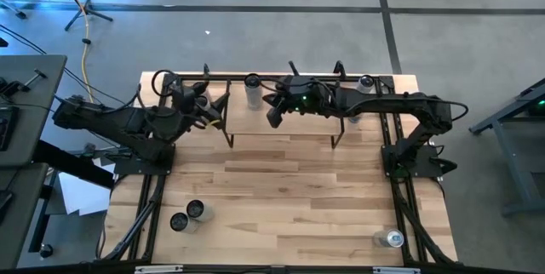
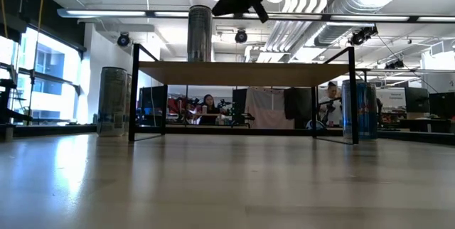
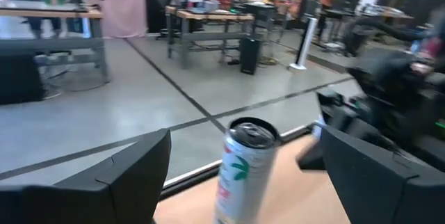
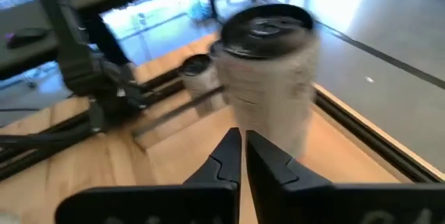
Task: Place canned beverage on shelf
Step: Put the right white pink soda can on the shelf
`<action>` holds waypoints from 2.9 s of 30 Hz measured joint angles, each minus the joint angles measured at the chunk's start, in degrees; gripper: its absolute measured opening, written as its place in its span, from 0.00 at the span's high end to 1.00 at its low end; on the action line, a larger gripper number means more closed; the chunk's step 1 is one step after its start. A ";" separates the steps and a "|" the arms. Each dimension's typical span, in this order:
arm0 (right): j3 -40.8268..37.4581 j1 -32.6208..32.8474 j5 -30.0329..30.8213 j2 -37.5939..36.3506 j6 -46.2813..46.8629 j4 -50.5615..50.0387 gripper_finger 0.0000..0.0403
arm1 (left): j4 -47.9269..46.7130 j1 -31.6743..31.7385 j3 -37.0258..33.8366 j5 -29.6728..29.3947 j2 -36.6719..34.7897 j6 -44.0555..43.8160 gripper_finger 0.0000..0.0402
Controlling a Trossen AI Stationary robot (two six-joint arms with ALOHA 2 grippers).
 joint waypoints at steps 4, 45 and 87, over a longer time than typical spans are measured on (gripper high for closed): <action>0.00 0.10 0.12 -0.13 -1.11 -2.44 0.99 | -0.07 3.21 0.01 1.09 1.12 -0.52 0.23; 0.00 3.17 4.17 -3.67 12.11 -4.46 1.00 | -17.13 7.56 -2.08 20.89 -6.80 8.01 1.00; 0.00 3.11 -2.93 -3.62 9.36 9.58 1.00 | 8.54 15.32 -14.01 48.74 -14.19 7.94 1.00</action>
